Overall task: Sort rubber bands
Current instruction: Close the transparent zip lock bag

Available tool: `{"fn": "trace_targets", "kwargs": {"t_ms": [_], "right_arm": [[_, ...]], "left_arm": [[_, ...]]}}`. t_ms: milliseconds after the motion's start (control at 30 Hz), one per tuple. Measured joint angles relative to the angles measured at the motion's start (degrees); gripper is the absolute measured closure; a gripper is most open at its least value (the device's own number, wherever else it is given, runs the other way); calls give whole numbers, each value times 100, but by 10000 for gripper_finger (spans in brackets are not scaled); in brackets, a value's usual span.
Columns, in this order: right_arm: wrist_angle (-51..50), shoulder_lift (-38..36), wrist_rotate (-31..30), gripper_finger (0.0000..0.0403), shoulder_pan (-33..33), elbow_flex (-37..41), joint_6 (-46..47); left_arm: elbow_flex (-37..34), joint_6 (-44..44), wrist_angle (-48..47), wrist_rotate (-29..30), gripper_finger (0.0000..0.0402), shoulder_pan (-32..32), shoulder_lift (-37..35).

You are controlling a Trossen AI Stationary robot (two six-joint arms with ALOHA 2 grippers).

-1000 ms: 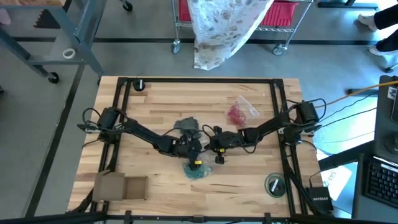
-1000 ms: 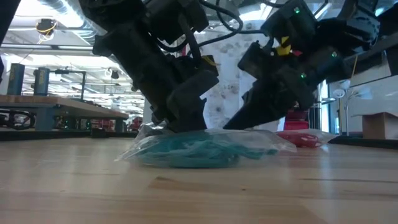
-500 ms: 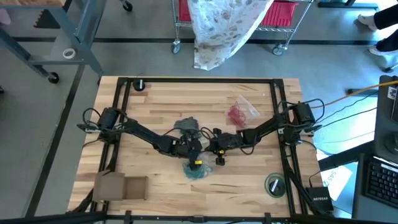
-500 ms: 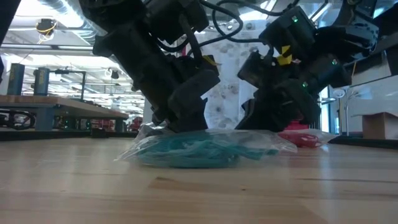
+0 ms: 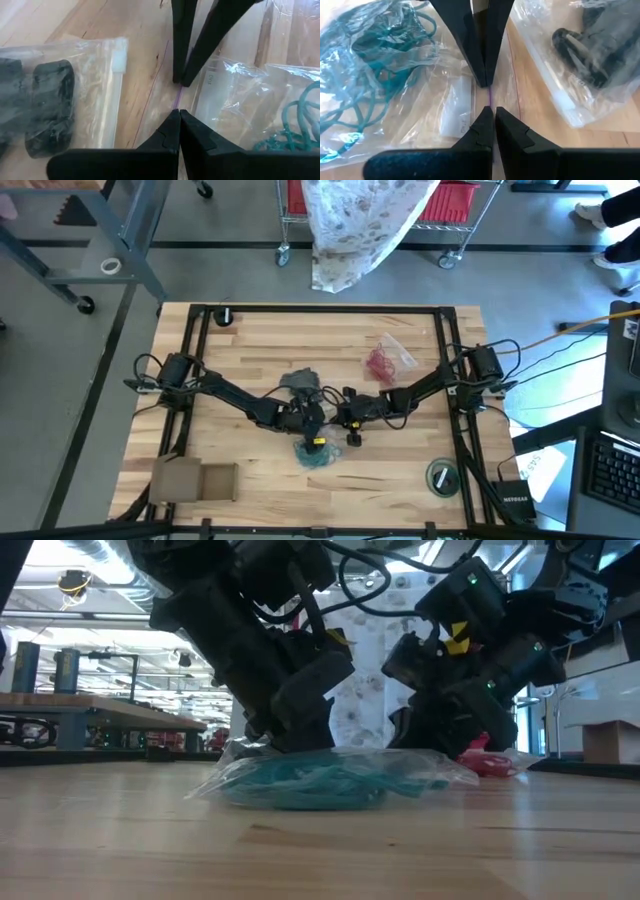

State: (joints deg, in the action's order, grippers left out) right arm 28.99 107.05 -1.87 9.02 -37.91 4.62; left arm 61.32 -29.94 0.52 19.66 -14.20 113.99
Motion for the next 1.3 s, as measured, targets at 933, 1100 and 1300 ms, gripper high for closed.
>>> {"fn": "trace_targets", "kwargs": {"t_ms": [933, 1100, 1300], "right_arm": [[-159, 78, -4, 388, 0, 0, 99], [-157, 80, -4, 388, 0, 2, 99], [-159, 82, -6, 388, 0, 2, 99]], "left_arm": [[2, 445, -734, -278, 400, 164, -386], [4, 454, -793, -235, 400, 164, -326], [15, 420, -1099, -226, 400, 149, -328]]}}
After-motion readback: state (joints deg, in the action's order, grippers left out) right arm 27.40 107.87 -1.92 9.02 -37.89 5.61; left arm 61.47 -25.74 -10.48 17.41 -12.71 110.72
